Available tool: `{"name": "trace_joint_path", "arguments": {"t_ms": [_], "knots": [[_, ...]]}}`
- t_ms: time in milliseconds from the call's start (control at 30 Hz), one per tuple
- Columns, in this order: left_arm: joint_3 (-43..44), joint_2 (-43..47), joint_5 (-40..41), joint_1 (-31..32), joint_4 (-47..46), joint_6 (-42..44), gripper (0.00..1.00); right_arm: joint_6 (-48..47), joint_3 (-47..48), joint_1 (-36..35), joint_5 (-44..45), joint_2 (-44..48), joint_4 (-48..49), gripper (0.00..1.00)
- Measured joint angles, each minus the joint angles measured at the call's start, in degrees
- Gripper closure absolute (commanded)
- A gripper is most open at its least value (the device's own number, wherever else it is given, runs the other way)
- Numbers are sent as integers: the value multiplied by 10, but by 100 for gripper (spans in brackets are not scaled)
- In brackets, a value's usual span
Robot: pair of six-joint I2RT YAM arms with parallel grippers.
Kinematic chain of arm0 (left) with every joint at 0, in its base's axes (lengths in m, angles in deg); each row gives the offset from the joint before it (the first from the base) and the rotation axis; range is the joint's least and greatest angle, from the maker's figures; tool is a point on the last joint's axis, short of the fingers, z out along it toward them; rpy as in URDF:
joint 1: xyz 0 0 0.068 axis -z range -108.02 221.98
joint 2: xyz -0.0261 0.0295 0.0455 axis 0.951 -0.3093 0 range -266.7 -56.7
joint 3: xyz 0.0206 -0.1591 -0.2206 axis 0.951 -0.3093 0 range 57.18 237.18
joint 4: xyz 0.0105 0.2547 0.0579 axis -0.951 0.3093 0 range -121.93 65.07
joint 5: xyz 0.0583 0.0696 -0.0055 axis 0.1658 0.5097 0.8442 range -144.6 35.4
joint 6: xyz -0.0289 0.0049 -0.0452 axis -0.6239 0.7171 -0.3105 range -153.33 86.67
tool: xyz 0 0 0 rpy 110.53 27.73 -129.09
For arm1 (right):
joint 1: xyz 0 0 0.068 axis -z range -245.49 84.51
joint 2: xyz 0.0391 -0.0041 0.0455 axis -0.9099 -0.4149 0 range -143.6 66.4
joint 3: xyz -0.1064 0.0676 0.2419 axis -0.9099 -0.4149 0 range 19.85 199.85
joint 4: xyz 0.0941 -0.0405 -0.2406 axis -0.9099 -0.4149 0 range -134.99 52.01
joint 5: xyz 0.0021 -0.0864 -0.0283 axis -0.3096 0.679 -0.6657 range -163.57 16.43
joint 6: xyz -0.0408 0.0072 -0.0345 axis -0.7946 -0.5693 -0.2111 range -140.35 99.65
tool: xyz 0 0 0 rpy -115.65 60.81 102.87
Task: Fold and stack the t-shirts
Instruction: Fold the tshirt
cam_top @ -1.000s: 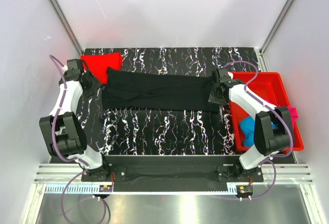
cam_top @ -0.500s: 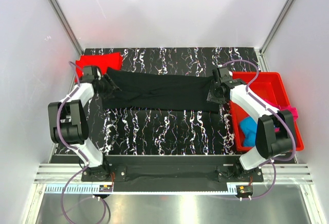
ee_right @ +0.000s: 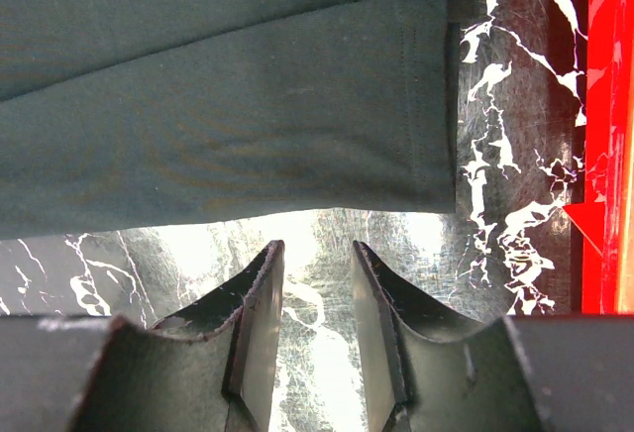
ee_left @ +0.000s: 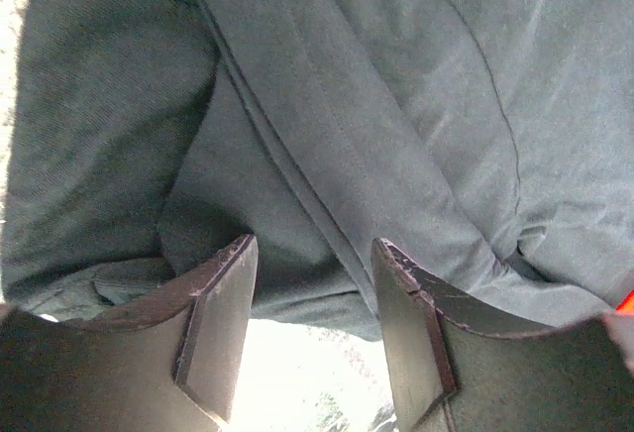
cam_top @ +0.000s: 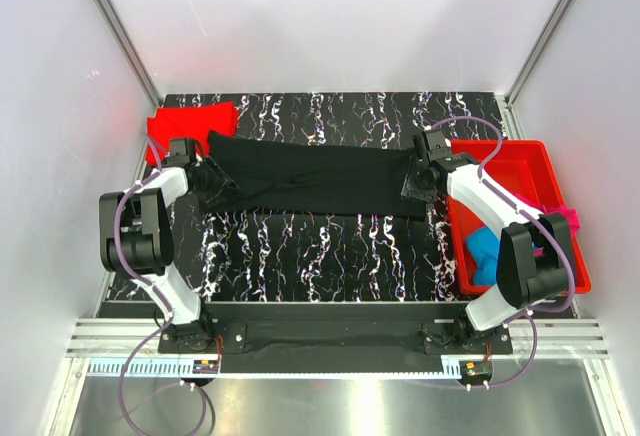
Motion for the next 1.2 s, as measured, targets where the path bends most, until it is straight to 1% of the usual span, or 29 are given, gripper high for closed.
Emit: {"name": "trace_joint_path", "arguments": {"t_ms": [133, 200, 233, 533, 800, 1033, 1200], "knots": [[0, -1, 9, 0, 0, -7, 48, 0, 0, 0, 0, 0, 0, 60], [0, -1, 11, 0, -1, -12, 52, 0, 0, 0, 0, 0, 0, 60], [0, -1, 11, 1, -1, -13, 52, 0, 0, 0, 0, 0, 0, 60], [4, 21, 23, 16, 11, -21, 53, 3, 0, 0, 0, 0, 0, 59], [14, 23, 24, 28, -2, -35, 52, 4, 0, 0, 0, 0, 0, 59], [20, 0, 33, 29, -5, -42, 52, 4, 0, 0, 0, 0, 0, 59], [22, -21, 37, 29, -9, -52, 50, 4, 3, 0, 0, 0, 0, 59]]}}
